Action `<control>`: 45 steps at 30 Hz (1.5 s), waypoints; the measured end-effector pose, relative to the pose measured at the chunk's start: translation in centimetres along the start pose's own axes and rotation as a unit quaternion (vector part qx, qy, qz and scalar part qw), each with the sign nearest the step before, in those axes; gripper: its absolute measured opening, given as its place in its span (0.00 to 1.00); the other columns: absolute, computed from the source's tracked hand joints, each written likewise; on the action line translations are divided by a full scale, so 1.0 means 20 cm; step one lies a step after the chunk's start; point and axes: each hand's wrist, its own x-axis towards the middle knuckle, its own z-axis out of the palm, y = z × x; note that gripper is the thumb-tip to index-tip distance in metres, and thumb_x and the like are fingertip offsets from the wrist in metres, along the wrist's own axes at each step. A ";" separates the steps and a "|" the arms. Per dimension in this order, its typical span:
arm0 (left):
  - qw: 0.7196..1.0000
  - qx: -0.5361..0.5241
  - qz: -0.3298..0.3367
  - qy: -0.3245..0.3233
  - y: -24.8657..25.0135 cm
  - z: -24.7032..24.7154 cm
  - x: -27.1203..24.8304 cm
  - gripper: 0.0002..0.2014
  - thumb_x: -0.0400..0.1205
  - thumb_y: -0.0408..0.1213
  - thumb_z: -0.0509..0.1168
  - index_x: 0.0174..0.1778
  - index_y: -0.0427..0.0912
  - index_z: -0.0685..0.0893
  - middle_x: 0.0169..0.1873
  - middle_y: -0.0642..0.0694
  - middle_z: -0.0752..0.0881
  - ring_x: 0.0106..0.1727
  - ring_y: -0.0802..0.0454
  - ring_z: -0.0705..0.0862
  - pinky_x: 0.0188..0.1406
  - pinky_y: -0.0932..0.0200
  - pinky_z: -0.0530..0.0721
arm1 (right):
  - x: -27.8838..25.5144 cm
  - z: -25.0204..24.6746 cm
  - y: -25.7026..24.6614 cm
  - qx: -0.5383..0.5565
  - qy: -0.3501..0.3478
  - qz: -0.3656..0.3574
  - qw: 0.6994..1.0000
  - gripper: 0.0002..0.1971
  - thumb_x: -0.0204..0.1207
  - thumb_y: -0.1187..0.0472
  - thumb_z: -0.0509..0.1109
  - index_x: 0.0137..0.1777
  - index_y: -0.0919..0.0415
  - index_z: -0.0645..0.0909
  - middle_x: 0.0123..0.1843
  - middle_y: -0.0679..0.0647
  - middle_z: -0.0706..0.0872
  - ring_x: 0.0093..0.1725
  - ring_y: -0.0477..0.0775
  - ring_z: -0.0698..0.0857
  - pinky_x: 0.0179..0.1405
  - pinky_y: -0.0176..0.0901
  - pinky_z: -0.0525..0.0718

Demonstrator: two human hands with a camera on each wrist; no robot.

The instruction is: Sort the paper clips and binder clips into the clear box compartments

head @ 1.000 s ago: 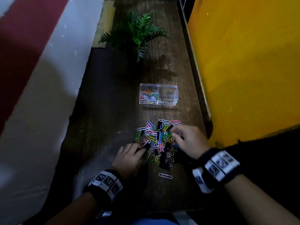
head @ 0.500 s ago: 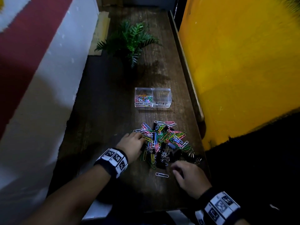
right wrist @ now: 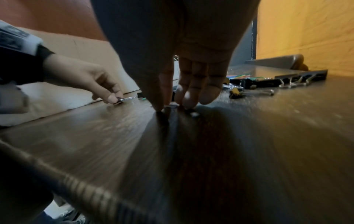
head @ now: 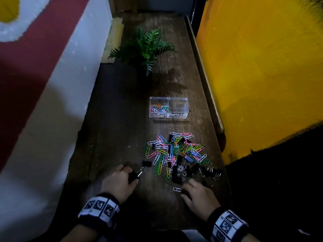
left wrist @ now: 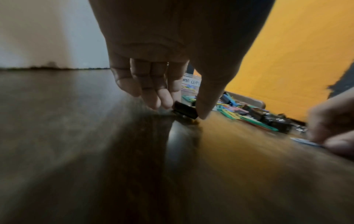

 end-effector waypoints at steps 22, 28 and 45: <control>0.991 -0.115 -0.052 0.046 0.28 -0.19 0.45 0.07 0.78 0.46 0.68 0.48 0.51 0.88 0.47 0.47 0.89 0.49 0.44 0.87 0.44 0.57 0.82 | 0.09 -0.06 -0.07 0.027 -0.040 0.075 0.996 0.13 0.76 0.68 0.62 0.57 0.53 0.75 0.56 0.50 0.78 0.55 0.52 0.79 0.49 0.38 0.72; 0.995 -0.060 -0.068 -0.047 0.27 -0.21 0.53 0.08 0.79 0.40 0.67 0.51 0.46 0.88 0.49 0.43 0.88 0.50 0.45 0.86 0.44 0.56 0.82 | 0.08 -0.04 -0.06 0.039 -0.033 0.092 0.994 0.14 0.76 0.68 0.62 0.57 0.51 0.74 0.54 0.49 0.78 0.54 0.51 0.79 0.51 0.38 0.74; 1.000 0.004 -0.021 -0.022 0.19 -0.16 0.44 0.09 0.81 0.42 0.64 0.57 0.50 0.82 0.56 0.47 0.80 0.54 0.47 0.82 0.49 0.53 0.81 | 0.02 -0.11 -0.12 0.057 -0.008 0.032 0.998 0.07 0.80 0.54 0.60 0.52 0.54 0.76 0.53 0.50 0.80 0.55 0.52 0.80 0.52 0.40 0.74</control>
